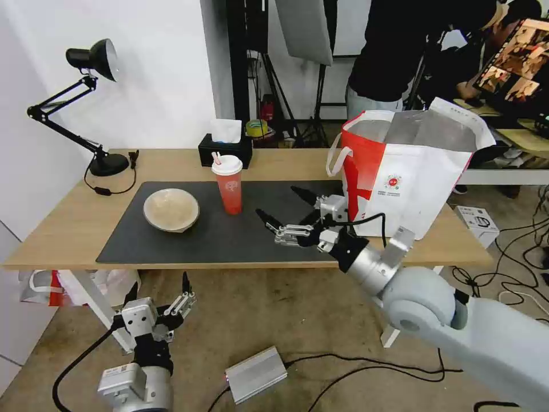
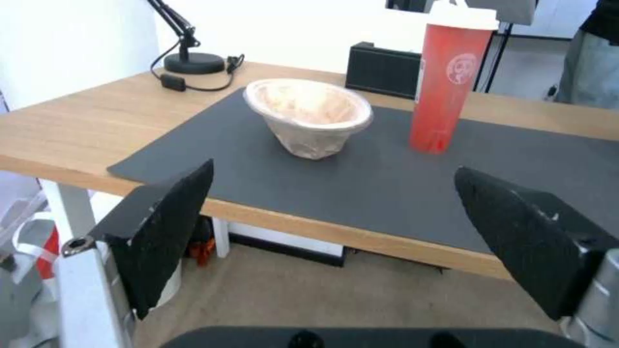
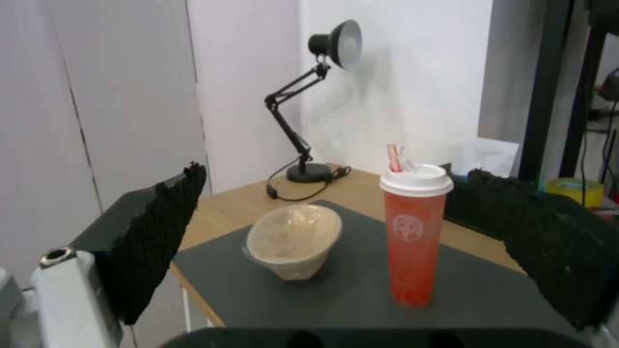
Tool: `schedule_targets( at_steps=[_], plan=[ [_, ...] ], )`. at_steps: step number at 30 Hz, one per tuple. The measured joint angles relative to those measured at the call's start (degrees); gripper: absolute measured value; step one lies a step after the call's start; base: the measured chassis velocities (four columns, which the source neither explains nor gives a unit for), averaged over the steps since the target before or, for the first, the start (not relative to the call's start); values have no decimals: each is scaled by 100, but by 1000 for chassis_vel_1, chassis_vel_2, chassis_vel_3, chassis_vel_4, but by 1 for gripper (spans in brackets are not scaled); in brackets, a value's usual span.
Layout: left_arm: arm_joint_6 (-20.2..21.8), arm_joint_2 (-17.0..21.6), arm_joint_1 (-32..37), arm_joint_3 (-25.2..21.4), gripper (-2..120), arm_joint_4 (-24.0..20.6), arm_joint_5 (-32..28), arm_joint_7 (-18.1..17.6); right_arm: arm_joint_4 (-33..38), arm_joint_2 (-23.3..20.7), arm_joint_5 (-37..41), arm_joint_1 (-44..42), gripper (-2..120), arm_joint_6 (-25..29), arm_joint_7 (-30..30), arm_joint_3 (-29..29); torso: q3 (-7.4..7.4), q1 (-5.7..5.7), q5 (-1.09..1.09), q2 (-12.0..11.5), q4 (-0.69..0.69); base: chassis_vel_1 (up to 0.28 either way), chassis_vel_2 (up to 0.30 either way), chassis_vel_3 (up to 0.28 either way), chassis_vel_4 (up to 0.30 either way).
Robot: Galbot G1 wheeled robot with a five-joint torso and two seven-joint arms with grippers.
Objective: Pick up the trash from the table and place it into the takeout bag.
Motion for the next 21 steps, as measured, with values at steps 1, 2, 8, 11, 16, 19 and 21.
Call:
schedule_targets(
  at_steps=[1, 2, 8, 11, 16, 19, 21],
  plan=[
    [2, 0, -7, -1, 100, 3, 0, 1, -77, 69, 66, 131, 100, -49, 13, -93, 0, 1, 0, 0, 1, 0, 0, 0, 0],
    [3, 0, -14, -2, 100, 5, 0, 0, -129, 122, 126, 216, 100, -97, 21, -152, 0, 1, 1, 0, 0, 0, 0, 0, 0],
    [5, 10, -26, -11, 100, 8, -20, 4, -520, 422, 207, 604, 100, -335, 108, -505, 0, 0, 1, 0, 1, 0, 0, 0, 0],
    [6, 21, -37, -11, 100, 13, -20, 9, -649, 516, 199, 687, 100, -362, 134, -588, 0, 0, 1, 0, 0, 0, 0, 0, 0],
    [6, 46, -68, -9, 100, 10, -19, 11, -798, 627, 185, 782, 100, -406, 188, -684, 0, 1, 0, 0, 1, 0, 0, 0, 0],
    [16, 104, -114, -67, 100, -1, -68, 10, -897, 680, 158, 798, 100, -413, 207, -732, 0, 0, 1, 0, 0, 0, 0, 0, 0],
    [16, 113, -124, -77, 100, 8, -27, 3, -929, 707, 149, 797, 100, -424, 212, -733, 0, 0, 1, 1, 0, 0, 0, 0, 0]
  ],
)
